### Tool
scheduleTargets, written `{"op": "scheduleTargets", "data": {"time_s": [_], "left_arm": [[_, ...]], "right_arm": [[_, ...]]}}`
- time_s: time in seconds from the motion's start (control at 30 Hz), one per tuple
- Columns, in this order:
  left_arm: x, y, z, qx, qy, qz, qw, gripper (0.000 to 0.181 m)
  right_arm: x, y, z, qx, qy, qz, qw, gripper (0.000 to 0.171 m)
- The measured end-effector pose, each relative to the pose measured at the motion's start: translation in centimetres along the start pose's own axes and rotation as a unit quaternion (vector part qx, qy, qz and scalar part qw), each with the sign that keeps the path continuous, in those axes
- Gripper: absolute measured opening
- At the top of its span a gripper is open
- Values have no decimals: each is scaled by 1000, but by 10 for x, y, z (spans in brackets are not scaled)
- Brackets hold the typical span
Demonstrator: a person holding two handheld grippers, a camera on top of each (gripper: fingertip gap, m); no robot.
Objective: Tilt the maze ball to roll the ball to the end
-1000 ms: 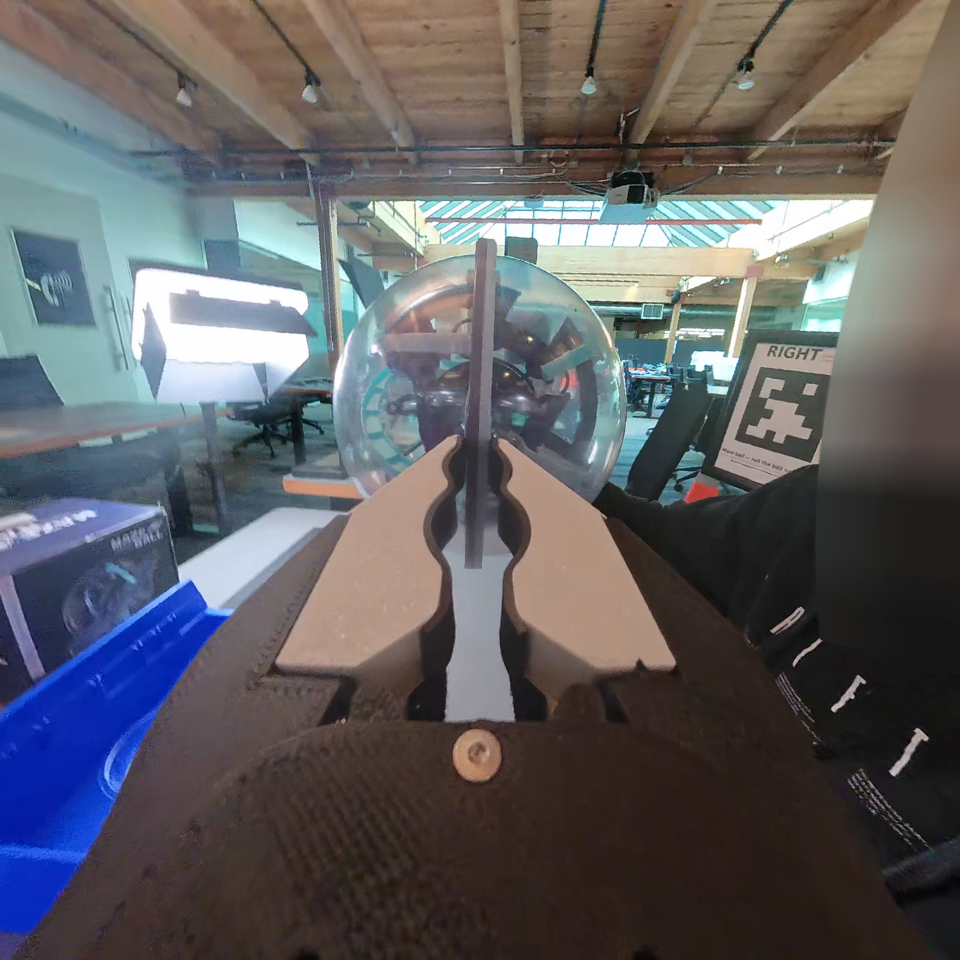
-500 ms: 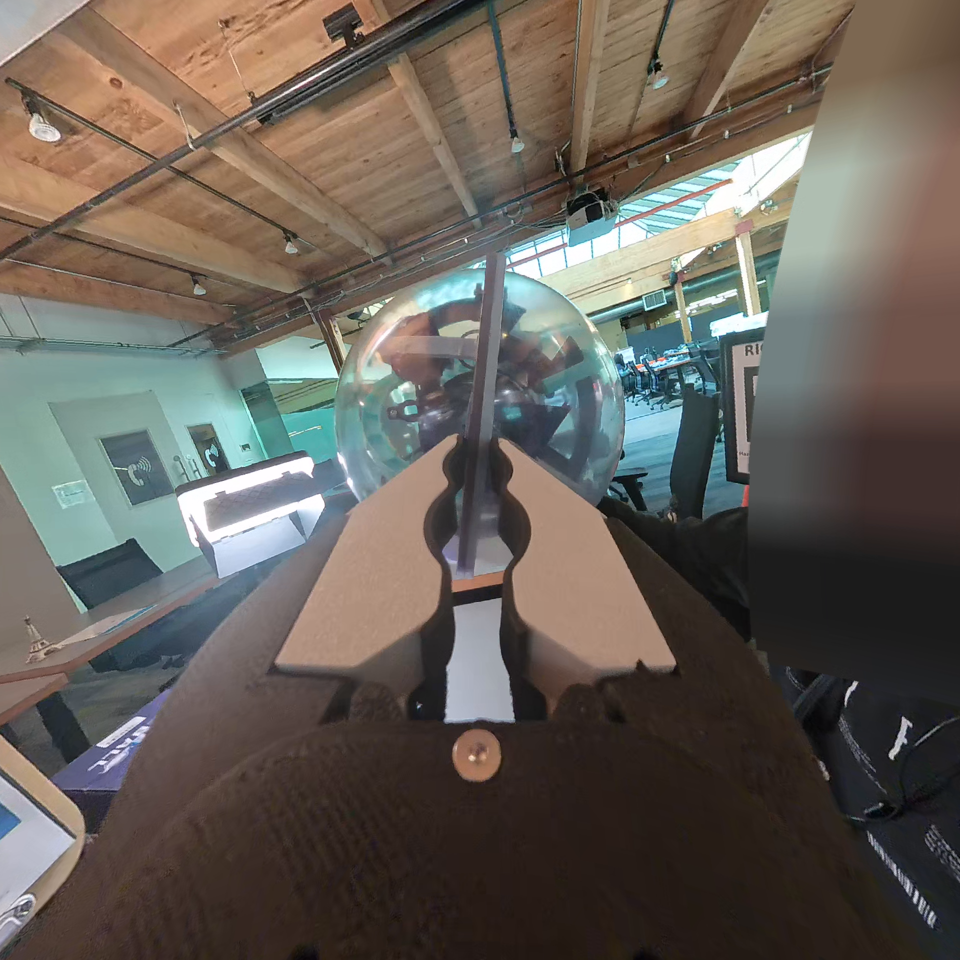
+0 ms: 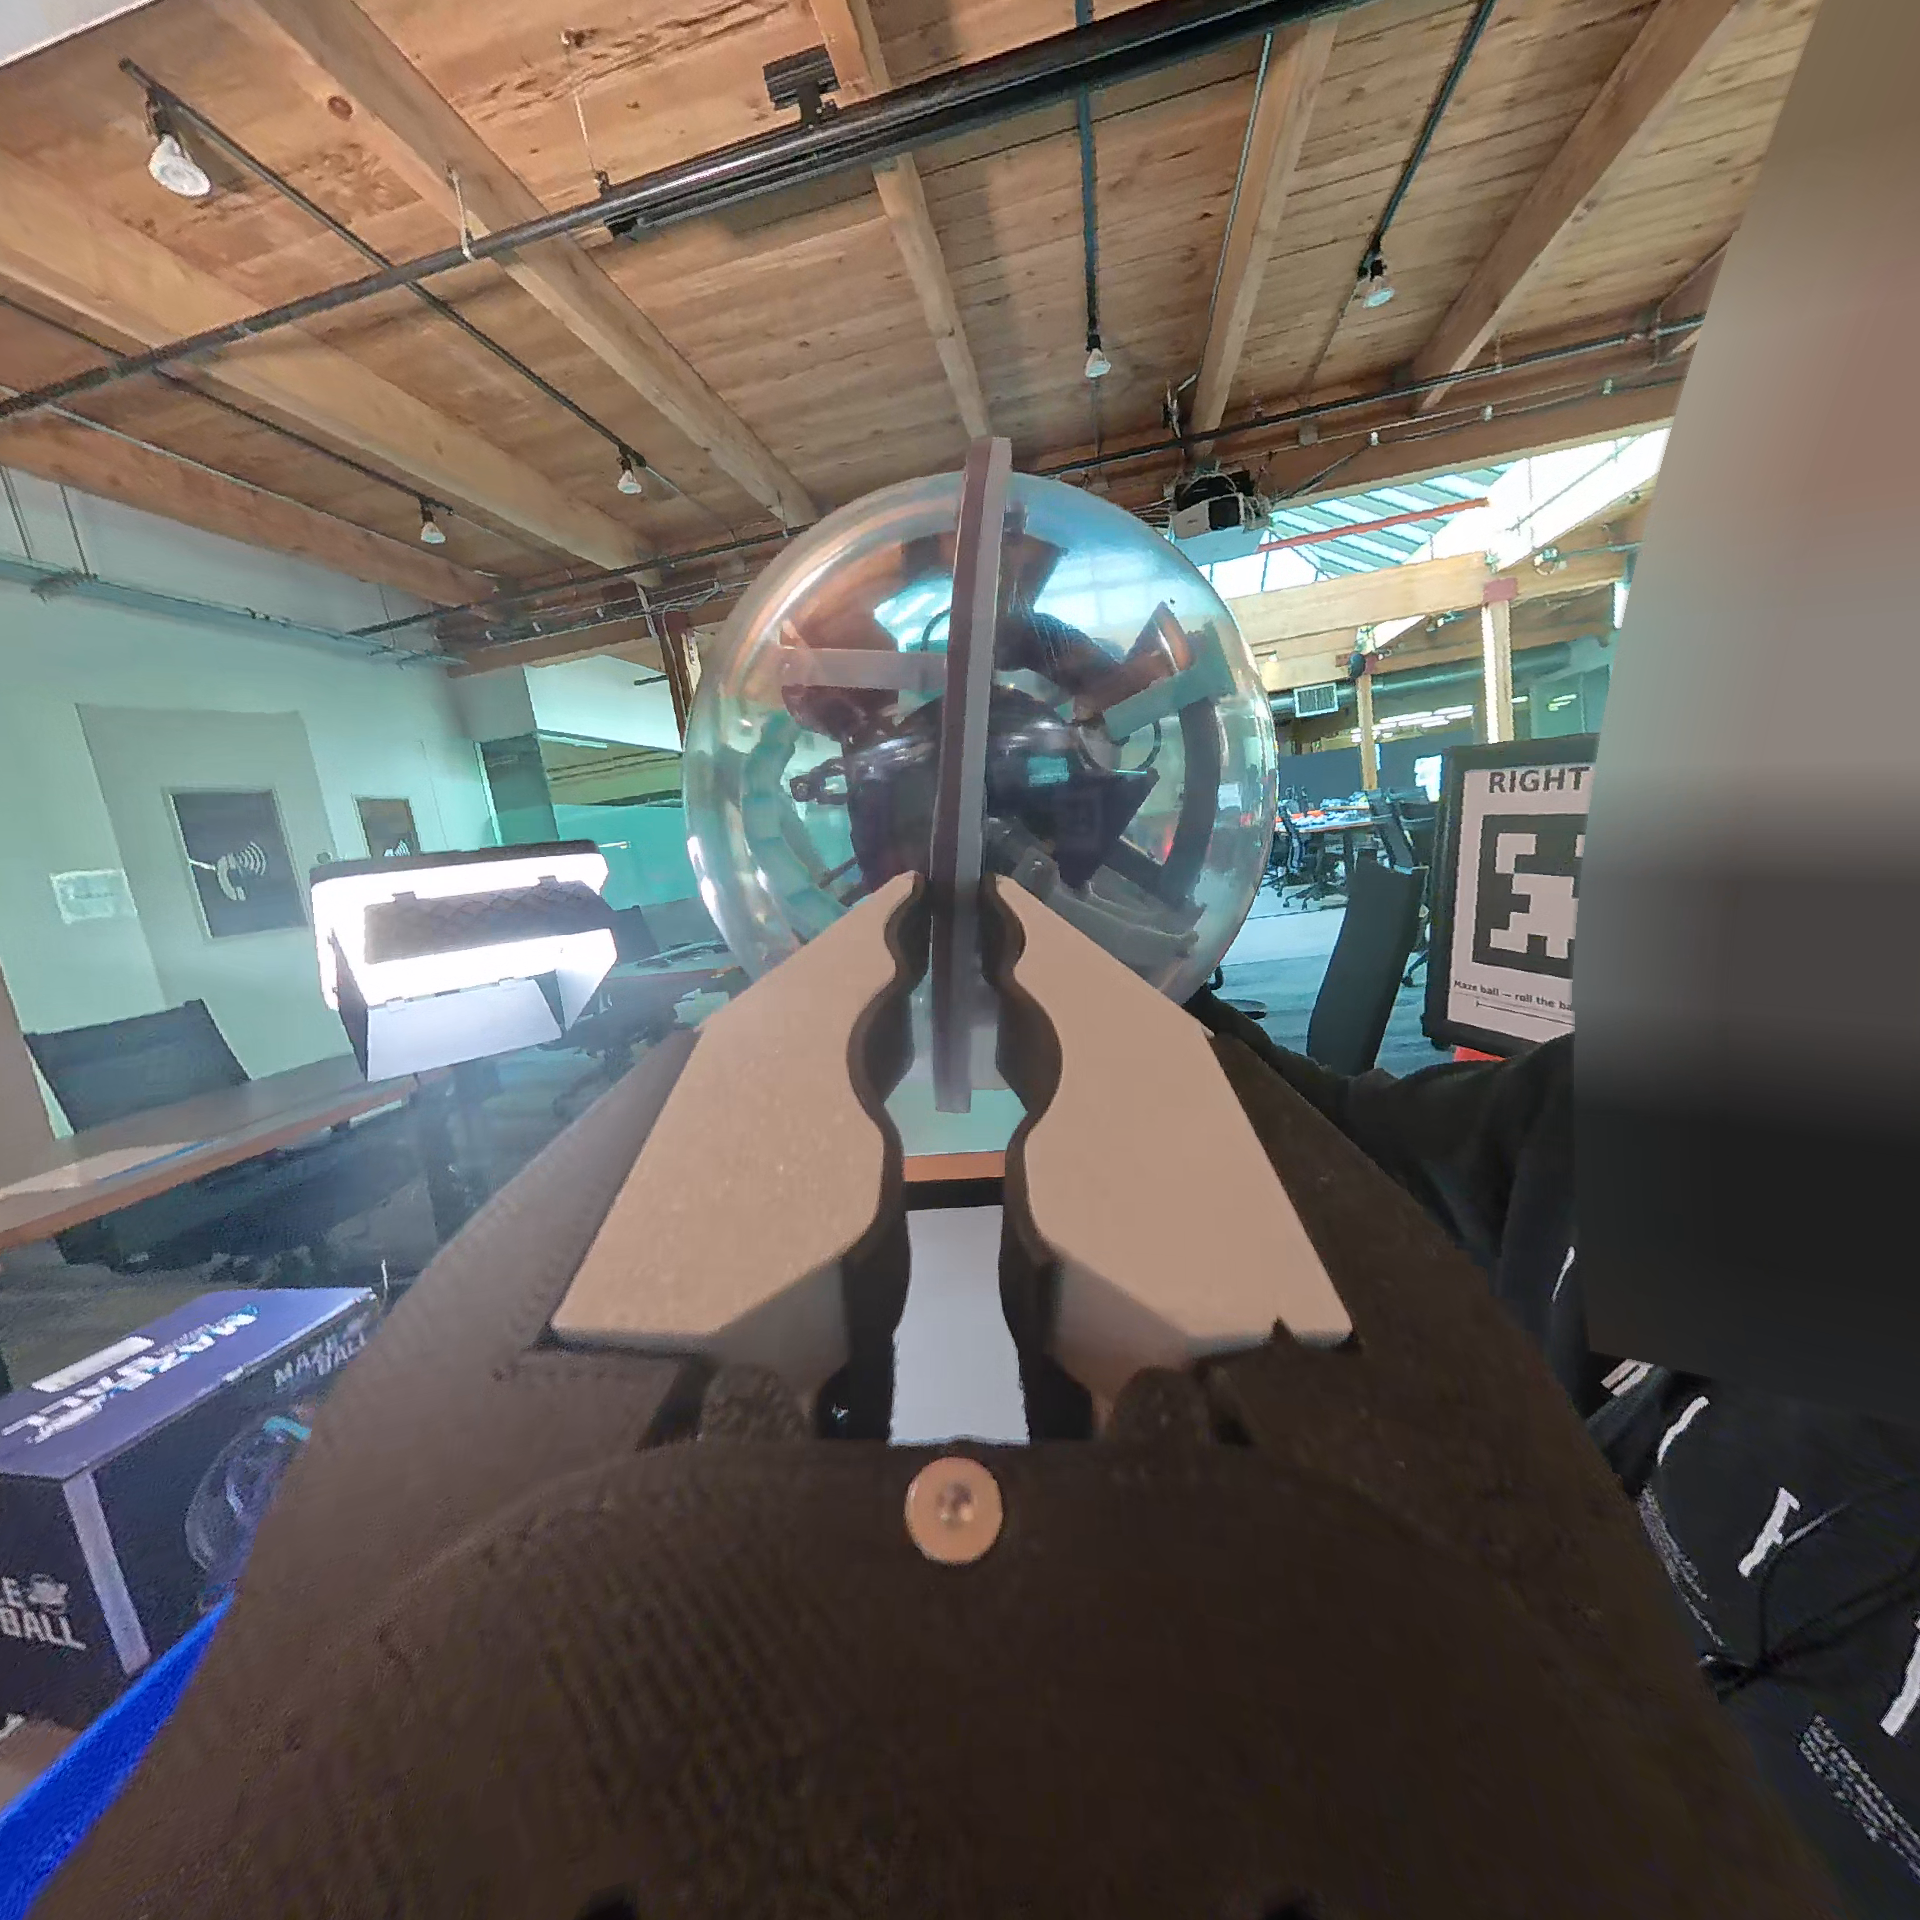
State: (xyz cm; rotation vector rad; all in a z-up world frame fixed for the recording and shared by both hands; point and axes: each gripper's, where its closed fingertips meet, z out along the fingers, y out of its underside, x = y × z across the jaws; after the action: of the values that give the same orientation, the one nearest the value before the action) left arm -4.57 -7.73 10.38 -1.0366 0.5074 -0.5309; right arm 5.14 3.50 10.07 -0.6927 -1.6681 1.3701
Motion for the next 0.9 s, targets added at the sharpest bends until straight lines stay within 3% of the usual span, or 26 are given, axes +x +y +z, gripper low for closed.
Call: {"op": "scheduleTargets", "data": {"time_s": [0.53, 0.9], "left_arm": [[-16, 24, -13, -6, -16, -37, 999, 8], [-8, 2, -9, -6, 23, 65, 998, 8]], "right_arm": [[11, 33, 11, -9, -5, 44, 999, 7], [12, 20, 16, 6, 7, -31, 999, 7]]}}
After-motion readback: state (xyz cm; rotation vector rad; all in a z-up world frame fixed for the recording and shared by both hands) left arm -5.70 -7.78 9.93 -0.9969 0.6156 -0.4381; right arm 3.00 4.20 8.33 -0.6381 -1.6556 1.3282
